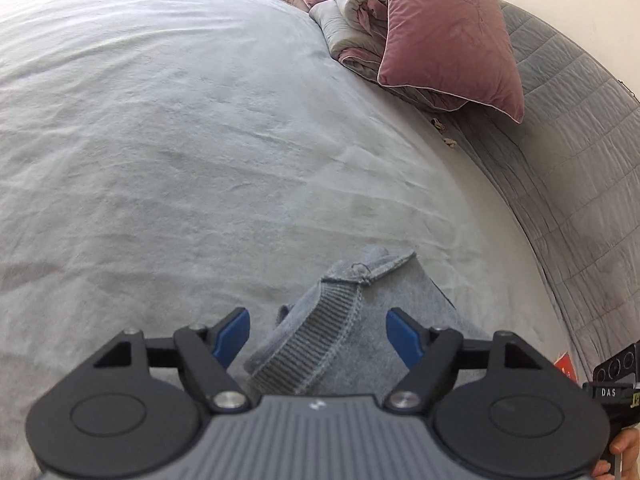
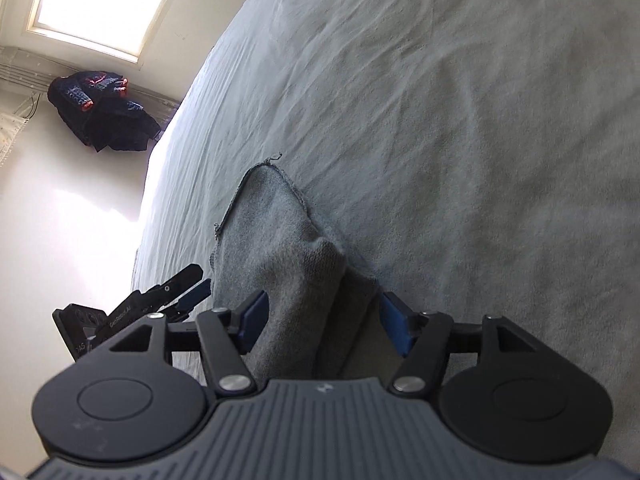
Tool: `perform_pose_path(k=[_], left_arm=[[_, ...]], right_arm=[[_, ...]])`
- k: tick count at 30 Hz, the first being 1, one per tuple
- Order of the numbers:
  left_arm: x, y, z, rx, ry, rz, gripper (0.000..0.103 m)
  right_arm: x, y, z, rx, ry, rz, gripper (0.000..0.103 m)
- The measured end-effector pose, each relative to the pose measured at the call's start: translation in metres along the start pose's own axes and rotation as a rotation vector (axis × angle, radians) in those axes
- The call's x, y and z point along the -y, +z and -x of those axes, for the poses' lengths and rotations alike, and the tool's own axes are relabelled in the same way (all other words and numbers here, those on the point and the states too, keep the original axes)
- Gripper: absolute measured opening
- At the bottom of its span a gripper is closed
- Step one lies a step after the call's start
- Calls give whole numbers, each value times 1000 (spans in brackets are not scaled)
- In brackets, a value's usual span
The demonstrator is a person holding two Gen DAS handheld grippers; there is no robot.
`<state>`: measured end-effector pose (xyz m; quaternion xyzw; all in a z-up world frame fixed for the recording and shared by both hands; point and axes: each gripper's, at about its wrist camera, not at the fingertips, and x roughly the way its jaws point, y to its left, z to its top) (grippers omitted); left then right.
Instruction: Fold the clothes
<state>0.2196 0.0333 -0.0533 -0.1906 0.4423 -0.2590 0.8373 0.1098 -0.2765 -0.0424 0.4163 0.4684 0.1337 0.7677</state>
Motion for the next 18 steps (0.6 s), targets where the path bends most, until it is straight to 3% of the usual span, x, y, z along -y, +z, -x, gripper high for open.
perform_pose_path(k=[3,7,11,14,15,17,18], left_arm=[[0,11,-21,-43,-46,8,75],[-1,15,-43,-80,-52,54,67],[-1,13,-55,-79,-80,92,64],[1,11,-58,-74,-94,103,48],[2,10,-57,-65,-96,99,35],[7,8,-54,-39,-90,94,29],[9,8,-53,-28,-87,99,27]], right_arm=[[2,1,-4,-6,23,-9,65],[7,6,-8,-6,34,-17,66],[19,9,-8,25,66,-41,65],[20,6,-7,59,92,-8,65],[21,3,-4,70,94,10,63],[18,2,-2,92,93,39,48],[16,3,-1,103,92,52,46]])
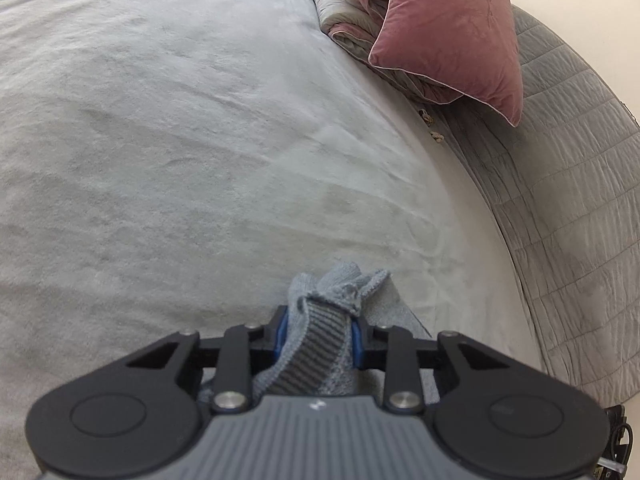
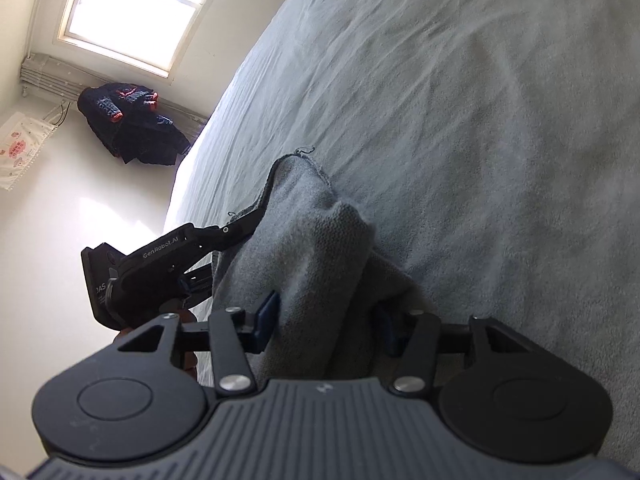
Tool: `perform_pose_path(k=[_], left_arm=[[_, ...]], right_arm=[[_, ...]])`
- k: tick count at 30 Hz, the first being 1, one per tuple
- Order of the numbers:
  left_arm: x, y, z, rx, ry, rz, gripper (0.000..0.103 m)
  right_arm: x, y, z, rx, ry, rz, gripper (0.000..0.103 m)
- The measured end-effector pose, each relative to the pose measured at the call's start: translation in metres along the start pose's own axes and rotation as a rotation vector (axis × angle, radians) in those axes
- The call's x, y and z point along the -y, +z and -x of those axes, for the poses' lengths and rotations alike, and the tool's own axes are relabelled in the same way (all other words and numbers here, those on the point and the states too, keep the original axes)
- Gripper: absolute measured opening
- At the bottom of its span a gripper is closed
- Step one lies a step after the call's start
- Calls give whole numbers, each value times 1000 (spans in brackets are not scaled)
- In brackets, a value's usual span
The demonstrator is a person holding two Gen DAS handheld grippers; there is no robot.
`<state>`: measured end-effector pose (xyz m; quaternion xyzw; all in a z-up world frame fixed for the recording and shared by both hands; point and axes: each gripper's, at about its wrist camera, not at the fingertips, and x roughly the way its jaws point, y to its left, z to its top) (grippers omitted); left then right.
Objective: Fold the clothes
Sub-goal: 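Lift the folded sweater bundle with both grippers and carry it toward the pillow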
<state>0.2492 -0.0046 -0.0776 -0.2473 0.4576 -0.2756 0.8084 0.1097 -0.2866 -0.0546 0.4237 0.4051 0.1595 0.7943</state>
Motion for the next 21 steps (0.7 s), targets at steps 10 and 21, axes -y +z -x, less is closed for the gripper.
perform_pose_path(k=[10,21], left_arm=[[61,24,-17,35,-17,-35,24],[167,42,-123,-29,-129,-191,24]], right_arm=[[-10,25,17,112,1,63,32],[37,63,83,388,-69,30,32]])
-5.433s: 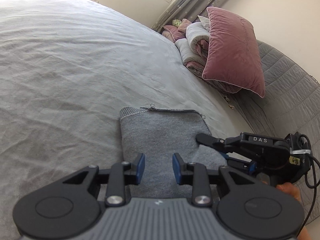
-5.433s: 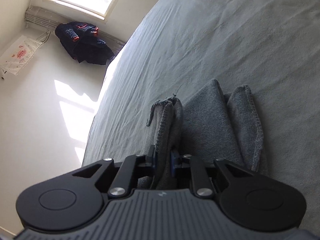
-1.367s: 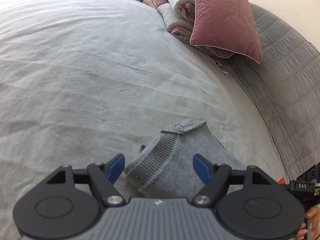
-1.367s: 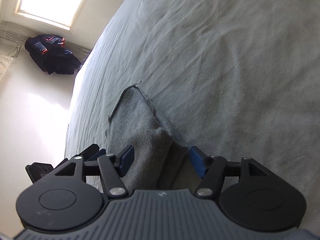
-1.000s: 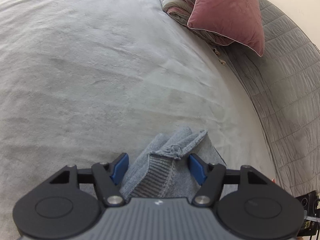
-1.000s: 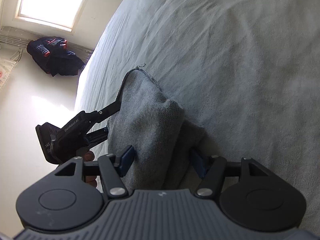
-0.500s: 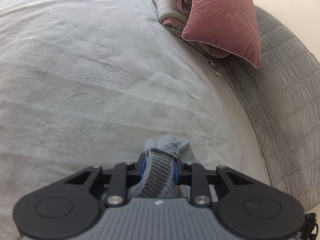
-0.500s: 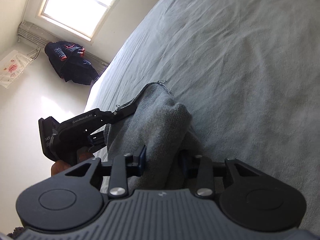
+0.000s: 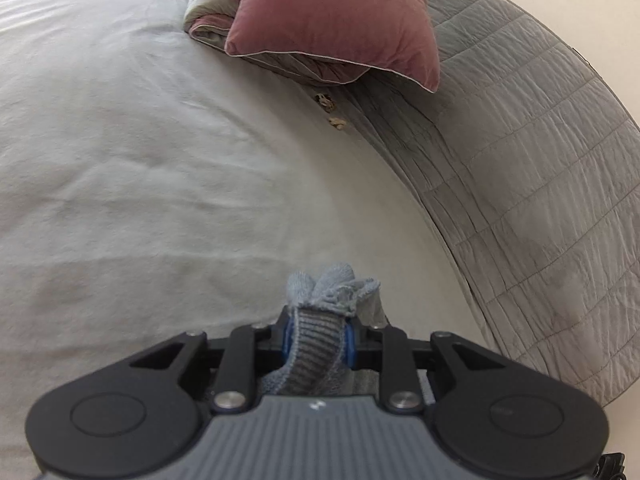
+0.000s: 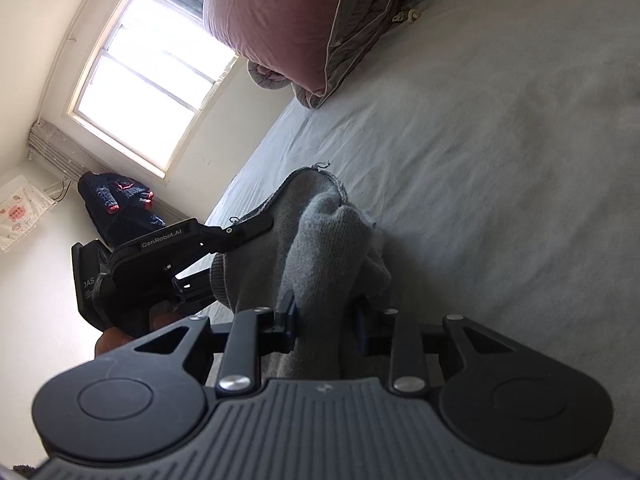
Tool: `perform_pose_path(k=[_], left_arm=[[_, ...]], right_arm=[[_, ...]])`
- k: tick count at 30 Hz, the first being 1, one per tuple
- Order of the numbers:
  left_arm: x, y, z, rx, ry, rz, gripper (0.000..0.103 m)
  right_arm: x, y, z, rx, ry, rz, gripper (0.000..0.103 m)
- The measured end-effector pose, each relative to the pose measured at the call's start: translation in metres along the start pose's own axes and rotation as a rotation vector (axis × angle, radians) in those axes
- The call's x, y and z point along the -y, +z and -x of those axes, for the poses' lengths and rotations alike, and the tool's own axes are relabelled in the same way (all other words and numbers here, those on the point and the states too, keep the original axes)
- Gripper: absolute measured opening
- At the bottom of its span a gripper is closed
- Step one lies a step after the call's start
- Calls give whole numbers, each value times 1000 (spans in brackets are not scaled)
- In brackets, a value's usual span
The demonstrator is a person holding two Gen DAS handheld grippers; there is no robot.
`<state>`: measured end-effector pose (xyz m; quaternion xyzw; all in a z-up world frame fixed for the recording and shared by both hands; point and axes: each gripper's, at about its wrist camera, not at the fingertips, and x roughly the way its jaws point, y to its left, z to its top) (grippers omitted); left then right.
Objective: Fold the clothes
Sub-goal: 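Lift the folded sweater bundle with both grippers and carry it toward the pillow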
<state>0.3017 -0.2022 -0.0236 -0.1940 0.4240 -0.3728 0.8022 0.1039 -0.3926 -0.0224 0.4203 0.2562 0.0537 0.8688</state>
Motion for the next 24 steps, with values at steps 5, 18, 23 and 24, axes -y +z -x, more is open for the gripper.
perform_pose_path(k=[5,18,23,24], left_arm=[[50,15,-57,-27,-71,-71,24],[145,39,-165,-67,-154,-212,24],[154,33,-197,-62,-101,-238,27],[154,31,-202,-55,-71,-243,30]], right_arm=[[19,22,13,138,-69,18,32],[79,62,45,371,-221,-2,32],[93,69,46,408,-278,7,33],[97,70,47,414,-299,12,34]])
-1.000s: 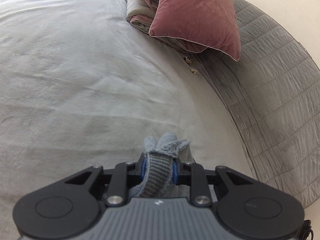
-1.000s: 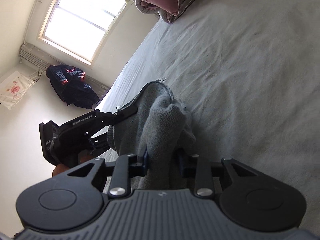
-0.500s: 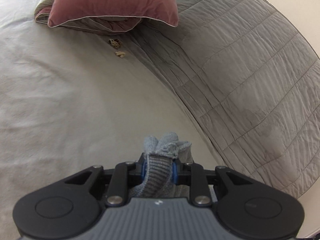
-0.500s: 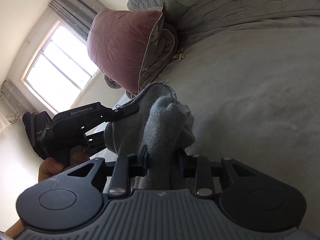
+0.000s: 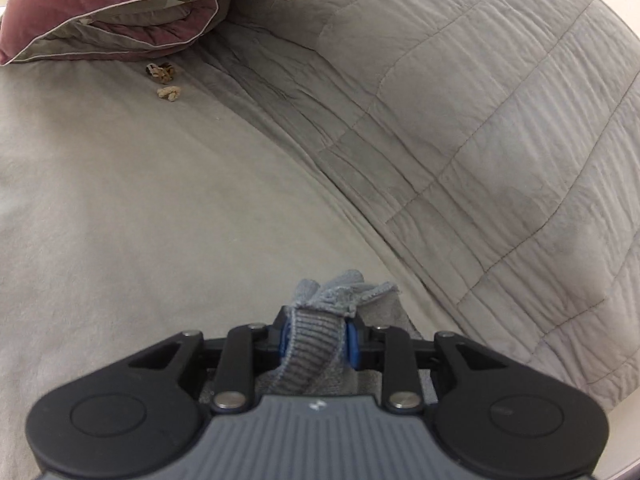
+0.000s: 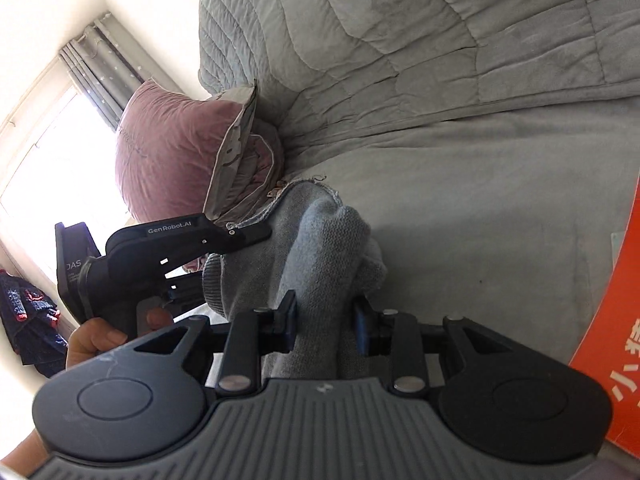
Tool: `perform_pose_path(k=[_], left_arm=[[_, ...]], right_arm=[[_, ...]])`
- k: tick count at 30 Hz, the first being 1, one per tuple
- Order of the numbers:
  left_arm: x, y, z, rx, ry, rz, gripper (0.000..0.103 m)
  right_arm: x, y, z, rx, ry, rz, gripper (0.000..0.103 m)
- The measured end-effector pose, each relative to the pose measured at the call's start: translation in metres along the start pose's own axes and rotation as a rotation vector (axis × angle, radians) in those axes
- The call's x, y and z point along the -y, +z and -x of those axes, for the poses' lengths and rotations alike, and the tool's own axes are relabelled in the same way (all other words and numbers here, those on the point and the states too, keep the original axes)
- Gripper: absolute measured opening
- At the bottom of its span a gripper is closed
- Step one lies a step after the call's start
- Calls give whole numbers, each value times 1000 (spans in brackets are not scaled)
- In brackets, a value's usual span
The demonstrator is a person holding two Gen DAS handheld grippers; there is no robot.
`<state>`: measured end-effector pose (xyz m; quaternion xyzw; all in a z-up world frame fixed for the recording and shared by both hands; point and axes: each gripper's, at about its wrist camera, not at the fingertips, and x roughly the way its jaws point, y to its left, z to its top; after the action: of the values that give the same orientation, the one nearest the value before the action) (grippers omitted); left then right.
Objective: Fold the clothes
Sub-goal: 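Lift the folded sweater bundle with both grippers and carry it toward the pillow, then set the folded sweater down on the bed and open both grippers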
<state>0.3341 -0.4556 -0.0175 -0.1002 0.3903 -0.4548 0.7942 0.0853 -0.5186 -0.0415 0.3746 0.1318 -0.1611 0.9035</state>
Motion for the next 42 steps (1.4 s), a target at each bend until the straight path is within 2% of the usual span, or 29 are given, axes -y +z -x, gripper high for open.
perform_pose_path(k=[2,3,7,8,10,13,18,21,23,25,28,29,33,34,36,42], left_arm=[[-1,-3,-8,10,59,-4,33],[-2,-3,-7,30,78,4,36],[-3,1,16,202,123,1,36],[-2,3,23,239,116,-10,36],[-1,6,32,264,51,-32,36],[7,8,26,202,-13,-96,31],[24,-5,-10,45,-76,-207,29],[20,-16,-28,13,-46,-209,29],[16,-20,-35,13,-37,-199,21],[12,-23,-39,24,-34,-183,19],[15,-21,-33,28,-20,-158,18],[18,-21,-28,29,-16,-157,20],[29,-26,5,48,5,-144,36],[31,-29,13,46,15,-141,37],[39,-36,35,43,60,-149,41],[78,-61,93,11,255,-273,52]], right_arm=[[4,-2,-1,15,-41,23,38],[4,-3,0,27,-55,36,45],[6,-2,7,90,-105,86,53],[5,0,9,110,-116,100,54],[-3,2,11,146,-129,169,54],[-19,2,10,185,-128,279,54],[-32,-2,-12,170,-59,376,54],[-25,-9,-26,135,-103,391,54],[-17,-13,-36,88,-135,392,54],[-9,-12,-41,53,-136,360,54],[-9,-9,-39,49,-127,349,54],[-9,-10,-38,53,-126,353,54],[-9,-7,-26,47,-95,308,58],[-9,-5,-22,40,-87,293,58],[-9,-3,-14,22,-88,263,59],[-23,3,24,-18,-110,248,60]])
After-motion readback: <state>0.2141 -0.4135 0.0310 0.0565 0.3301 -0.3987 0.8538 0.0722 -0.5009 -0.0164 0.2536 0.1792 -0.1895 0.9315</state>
